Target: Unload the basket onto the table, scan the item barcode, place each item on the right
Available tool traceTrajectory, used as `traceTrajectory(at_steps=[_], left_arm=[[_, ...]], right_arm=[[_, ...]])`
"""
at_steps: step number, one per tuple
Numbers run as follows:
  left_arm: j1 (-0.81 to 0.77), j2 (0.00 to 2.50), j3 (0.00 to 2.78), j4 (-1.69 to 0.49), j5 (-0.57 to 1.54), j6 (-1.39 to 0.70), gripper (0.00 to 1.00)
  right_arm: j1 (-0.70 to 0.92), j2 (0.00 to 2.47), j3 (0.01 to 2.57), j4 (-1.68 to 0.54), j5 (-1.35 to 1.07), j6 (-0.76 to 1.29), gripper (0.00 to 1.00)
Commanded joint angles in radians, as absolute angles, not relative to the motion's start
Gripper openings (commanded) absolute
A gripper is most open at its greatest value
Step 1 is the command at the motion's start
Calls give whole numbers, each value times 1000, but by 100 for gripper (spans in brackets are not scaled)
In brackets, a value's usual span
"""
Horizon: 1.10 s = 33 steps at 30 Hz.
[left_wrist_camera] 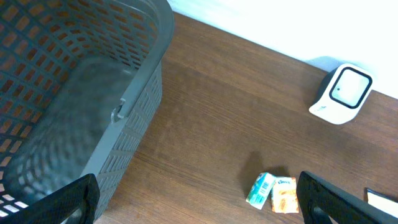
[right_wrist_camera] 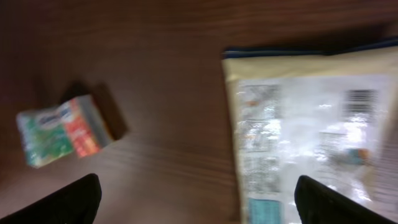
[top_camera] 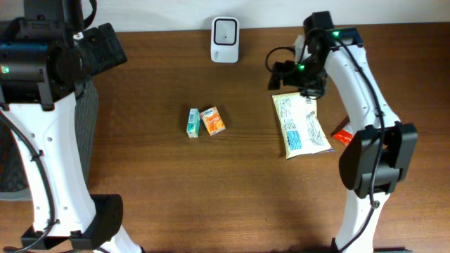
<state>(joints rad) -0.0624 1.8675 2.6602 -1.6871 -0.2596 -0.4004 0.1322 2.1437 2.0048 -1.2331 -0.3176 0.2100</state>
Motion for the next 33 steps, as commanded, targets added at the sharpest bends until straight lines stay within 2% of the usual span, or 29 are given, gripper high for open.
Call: traceTrajectory(at_steps=[1, 6, 8, 11, 14, 17, 18, 22, 29, 31, 33], left_arm=[[-62, 1868, 2659, -1688, -266, -389, 99], [-62, 1868, 2659, -1688, -266, -389, 99], [-62, 1868, 2659, -1688, -266, -389, 99], [-62, 1868, 2659, -1688, -266, -389, 99], [-62, 1868, 2659, -1688, -266, -389, 99], [-62, 1868, 2659, -1688, -266, -389, 99], [-62, 1868, 2659, -1688, -266, -389, 99], [-62, 1868, 2659, -1688, -266, -389, 99], [-62, 1868, 2659, -1688, -266, -389, 99], [-62, 1868, 2659, -1688, -266, -389, 99], [-62, 1868, 2659, -1688, -266, -389, 99]], right_arm=[[231, 2164, 1966, -1183, -382, 215, 98], [390, 2185, 1807, -934, -381, 224, 99], [427, 2197, 1749, -832, -381, 300, 99], [460, 2219, 1688, -741, -387, 384, 99], [496, 2232, 1639, -690, -393, 383, 100], [523, 2232, 1623, -662, -392, 383, 70], [532, 2232, 1623, -653, -388, 383, 50], [528, 2232, 1623, -661, -382, 383, 4], [419, 2226, 1627, -901, -527, 374, 4], [365, 2225, 1627, -1003, -627, 255, 4], [297, 2225, 1627, -1116, -572, 161, 4]])
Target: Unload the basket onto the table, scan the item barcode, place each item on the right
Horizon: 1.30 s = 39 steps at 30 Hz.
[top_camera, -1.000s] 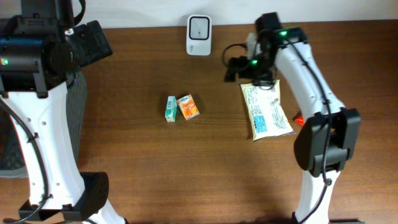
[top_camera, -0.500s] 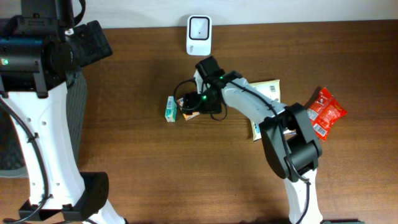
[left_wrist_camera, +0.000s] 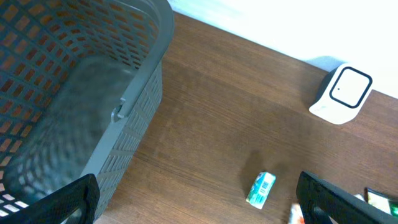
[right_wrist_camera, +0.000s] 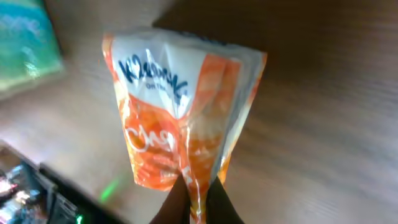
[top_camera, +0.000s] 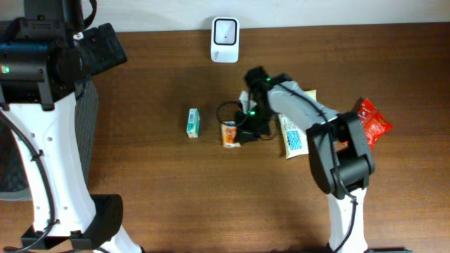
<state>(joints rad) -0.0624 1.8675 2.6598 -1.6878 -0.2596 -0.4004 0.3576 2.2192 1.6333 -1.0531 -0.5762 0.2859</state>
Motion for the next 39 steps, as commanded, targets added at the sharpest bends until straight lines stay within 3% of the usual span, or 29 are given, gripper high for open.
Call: traceTrajectory(at_steps=[1, 5, 9, 14, 17, 20, 23, 24, 27, 28, 33, 39], left_arm=[[-62, 1868, 2659, -1688, -266, -389, 99], [-62, 1868, 2659, -1688, -266, -389, 99], [-62, 1868, 2659, -1688, -266, -389, 99], [-62, 1868, 2659, -1688, -266, -389, 99], [-62, 1868, 2659, -1688, -266, -389, 99], [-62, 1868, 2659, -1688, -266, -389, 99], [-62, 1868, 2659, -1688, -266, -389, 99], [-62, 1868, 2659, -1688, -266, -389, 99], [-62, 1868, 2659, -1688, -266, -389, 99], [-62, 1868, 2659, -1688, -266, -389, 99], [-62, 1868, 2659, -1688, -266, -389, 99], [-62, 1868, 2659, -1688, -266, -389, 99]], right_arm=[[261, 2225, 1627, -1145, -523, 161, 4], [175, 2225, 1627, -1199, -497, 155, 4], [172, 2225, 1627, -1213, -777, -68, 4], [168, 2225, 1627, -1198, -911, -89, 4], [169, 2225, 1627, -1243, -1110, -265, 4], [168, 2225, 1627, -1229, -1041, -265, 4], [168, 2225, 1627, -1173, -723, -47, 4], [168, 2225, 1627, -1153, -617, 38, 13], [169, 2225, 1627, -1120, -430, 142, 85], [169, 2225, 1627, -1117, -430, 149, 98], [171, 2223, 1656, -1120, -566, 167, 99], [220, 2180, 1982, -1267, -566, 167, 99]])
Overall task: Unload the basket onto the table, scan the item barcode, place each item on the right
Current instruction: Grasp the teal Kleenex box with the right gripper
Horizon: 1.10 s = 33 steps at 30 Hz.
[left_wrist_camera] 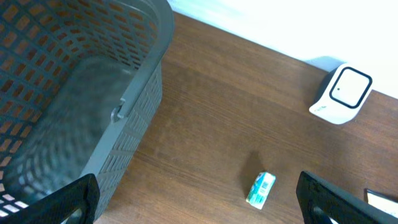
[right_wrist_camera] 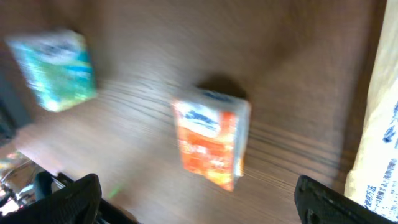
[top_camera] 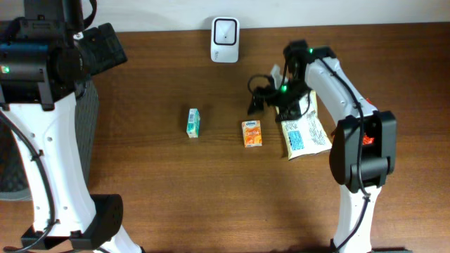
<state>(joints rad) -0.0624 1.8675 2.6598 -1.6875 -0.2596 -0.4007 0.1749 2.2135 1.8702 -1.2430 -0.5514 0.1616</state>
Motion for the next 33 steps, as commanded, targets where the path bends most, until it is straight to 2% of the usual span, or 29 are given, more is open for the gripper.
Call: traceTrajectory(at_steps=[1, 4, 8, 10, 14, 17, 19, 26, 27, 30, 33], left_arm=[[-62, 1868, 2659, -1688, -266, -389, 99], [-62, 1868, 2659, -1688, -266, -389, 99], [-62, 1868, 2659, -1688, -266, -389, 99], [-62, 1868, 2659, -1688, -266, -389, 99], [-62, 1868, 2659, -1688, -266, -389, 99], [-62, 1868, 2659, -1688, -266, -389, 99], [-62, 1868, 2659, -1688, -266, -389, 99], [-62, 1868, 2659, -1688, -266, -389, 99], [-62, 1868, 2659, -1688, -266, -389, 99], [-62, 1868, 2659, -1688, -266, -389, 99], [-62, 1868, 2659, -1688, -266, -389, 99]], right_arm=[[248, 2180, 2000, -1250, -566, 167, 99], [358, 2201, 2000, -1136, -564, 194, 100], [508, 2250, 1999, -1018, -388, 363, 91], [568, 2283, 1999, -976, -323, 410, 83], [652, 2330, 1999, -879, -325, 408, 80], [723, 2348, 1999, -810, -324, 397, 72], [752, 2354, 1999, -792, -324, 397, 72], [738, 2354, 2000, -800, -301, 402, 72], [711, 2356, 2000, -804, -280, 403, 68], [699, 2366, 1999, -803, -192, 451, 67], [699, 2396, 1999, -799, -167, 503, 61]])
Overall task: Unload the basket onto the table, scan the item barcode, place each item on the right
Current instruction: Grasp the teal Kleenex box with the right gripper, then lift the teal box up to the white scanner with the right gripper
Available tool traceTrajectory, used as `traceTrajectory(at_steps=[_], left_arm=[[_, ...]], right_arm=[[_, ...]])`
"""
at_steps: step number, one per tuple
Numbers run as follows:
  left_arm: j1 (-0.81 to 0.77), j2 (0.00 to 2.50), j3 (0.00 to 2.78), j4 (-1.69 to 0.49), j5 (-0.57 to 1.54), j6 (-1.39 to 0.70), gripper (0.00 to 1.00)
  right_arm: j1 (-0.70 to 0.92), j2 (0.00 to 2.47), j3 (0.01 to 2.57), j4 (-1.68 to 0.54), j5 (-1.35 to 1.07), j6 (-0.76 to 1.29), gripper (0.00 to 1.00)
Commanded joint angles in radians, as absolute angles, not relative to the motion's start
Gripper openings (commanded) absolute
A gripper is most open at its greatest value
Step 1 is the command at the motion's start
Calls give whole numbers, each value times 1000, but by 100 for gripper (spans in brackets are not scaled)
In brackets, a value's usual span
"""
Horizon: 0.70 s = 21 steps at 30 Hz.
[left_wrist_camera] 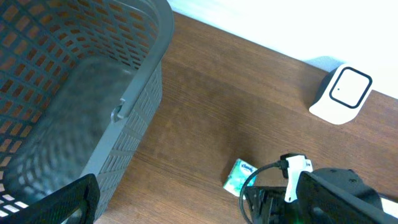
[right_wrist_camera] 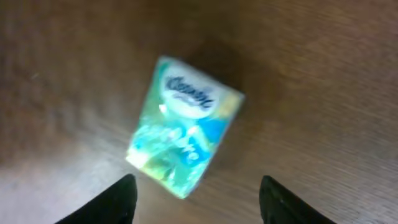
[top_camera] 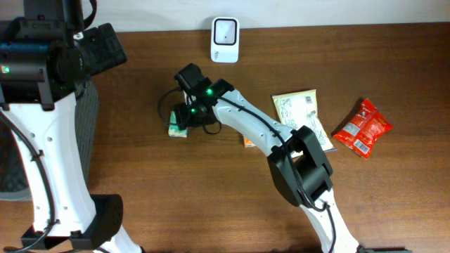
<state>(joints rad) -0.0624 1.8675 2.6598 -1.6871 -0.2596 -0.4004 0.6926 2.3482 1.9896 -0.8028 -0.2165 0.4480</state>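
A green tissue pack [right_wrist_camera: 183, 142] lies flat on the brown table, also seen as the green pack [top_camera: 176, 129] left of centre. My right gripper [right_wrist_camera: 199, 205] hangs open just above it, one dark finger either side and nothing between them. The white scanner [top_camera: 225, 30] stands at the table's back edge. An orange pack [top_camera: 247, 143] lies mostly hidden under the right arm. My left gripper [left_wrist_camera: 199, 211] is open, high over the table's left end, holding nothing.
A grey mesh basket [left_wrist_camera: 74, 93] stands at the far left. A pale yellow bag [top_camera: 301, 112] and a red snack packet [top_camera: 361, 126] lie to the right. The right arm [top_camera: 246, 123] stretches across the table's middle.
My right gripper went from beside the yellow bag to over the green pack at the left. The green pack now sits a little further left and turned. The left arm is unchanged.
My right gripper was open over the yellow bag, with the green and orange packs side by side. Then it was shut on the orange pack. Later that pack lay nearer the bag, released. Now the open gripper is over the green pack.
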Motion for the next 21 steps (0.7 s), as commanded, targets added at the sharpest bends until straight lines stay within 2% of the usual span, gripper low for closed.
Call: traceTrajectory(at_steps=[1, 4, 5, 6, 7, 8, 9, 14, 19, 21], left_arm=[[-62, 1868, 2659, -1688, -266, -389, 99], [-62, 1868, 2659, -1688, -266, -389, 99], [-62, 1868, 2659, -1688, -266, -389, 99], [-62, 1868, 2659, -1688, -266, -389, 99], [-62, 1868, 2659, -1688, -266, -389, 99], [-62, 1868, 2659, -1688, -266, -389, 99], [-62, 1868, 2659, -1688, -266, -389, 99], [-62, 1868, 2659, -1688, -266, -389, 99], [-62, 1868, 2659, -1688, -266, -389, 99], [-62, 1868, 2659, -1688, -266, -389, 99]], right_arm=[[699, 2408, 1999, -794, -168, 515, 61], [700, 2445, 1999, -773, -182, 514, 61], [700, 2454, 1999, -773, -199, 514, 58], [700, 2455, 1999, -774, -207, 514, 50], [700, 2455, 1999, -782, -205, 513, 32], [699, 2454, 1999, -798, -206, 514, 8], [693, 2454, 2000, -820, -206, 514, 4], [637, 2432, 2000, -1010, -205, 514, 4], [491, 2393, 2000, -1296, -182, 424, 4], [443, 2393, 2000, -1347, -153, 422, 4]])
